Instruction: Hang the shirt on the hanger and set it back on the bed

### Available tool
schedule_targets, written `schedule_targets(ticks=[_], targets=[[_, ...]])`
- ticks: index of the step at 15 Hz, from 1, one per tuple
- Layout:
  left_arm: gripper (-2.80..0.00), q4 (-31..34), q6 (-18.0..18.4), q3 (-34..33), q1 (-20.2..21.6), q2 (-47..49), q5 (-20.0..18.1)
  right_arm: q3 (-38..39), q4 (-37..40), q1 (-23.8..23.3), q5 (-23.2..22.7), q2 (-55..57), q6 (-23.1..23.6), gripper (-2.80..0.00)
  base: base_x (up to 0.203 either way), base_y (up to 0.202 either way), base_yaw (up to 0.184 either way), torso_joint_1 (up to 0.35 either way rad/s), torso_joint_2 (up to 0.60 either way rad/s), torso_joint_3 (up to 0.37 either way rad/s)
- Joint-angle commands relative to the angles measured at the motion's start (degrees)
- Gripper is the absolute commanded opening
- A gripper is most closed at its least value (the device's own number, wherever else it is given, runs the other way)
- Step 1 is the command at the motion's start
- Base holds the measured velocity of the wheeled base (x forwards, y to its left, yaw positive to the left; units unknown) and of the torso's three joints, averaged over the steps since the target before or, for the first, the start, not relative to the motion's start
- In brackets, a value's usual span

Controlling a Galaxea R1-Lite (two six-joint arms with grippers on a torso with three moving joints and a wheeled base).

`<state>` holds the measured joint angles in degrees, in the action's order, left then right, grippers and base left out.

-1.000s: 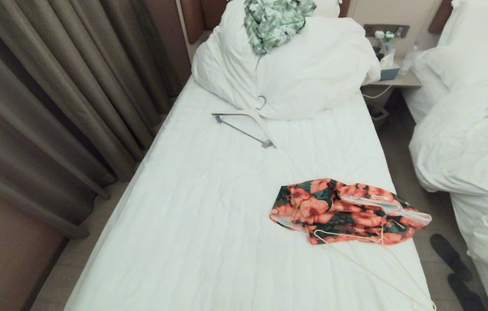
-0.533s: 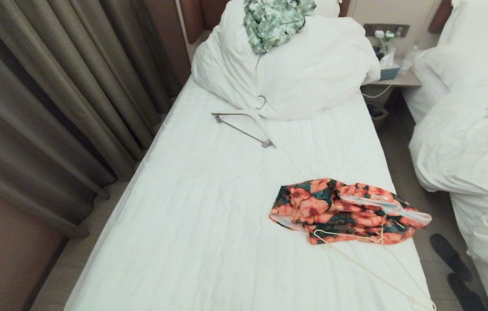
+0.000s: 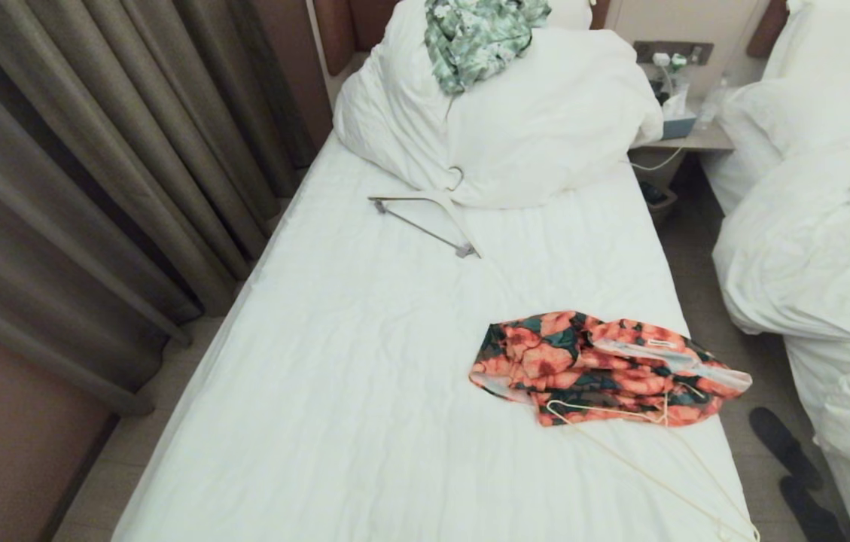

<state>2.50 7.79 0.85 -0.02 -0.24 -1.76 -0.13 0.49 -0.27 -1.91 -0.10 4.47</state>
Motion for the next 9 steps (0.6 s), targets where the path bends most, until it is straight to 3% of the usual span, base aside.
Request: schedule_targets(ticks=[1,3,9], targets=[[-2.80,0.05,-1.31,-0.06,-0.05,0.24,0.23,-0.18,0.56,0.00,0.15,0.27,-0.16,-2.80,0.000,0.000,0.000,0.000,0.00,0.000],[-2.80,0.04,-2.78,-0.06,0.02,0.24,0.35,-0.13,0.56,0.00,0.15,0.26,0.01,-2.80,0.000,0.000,0.000,0.000,0.00,0.000],[-2.80,0.05,-2.78,-0.06,0.00,0.24,0.35,-0.13,0.56,0.00,0.24,0.19,-0.87,-2.80,0.000,0.000,0.000,0.000,0.00,0.000]])
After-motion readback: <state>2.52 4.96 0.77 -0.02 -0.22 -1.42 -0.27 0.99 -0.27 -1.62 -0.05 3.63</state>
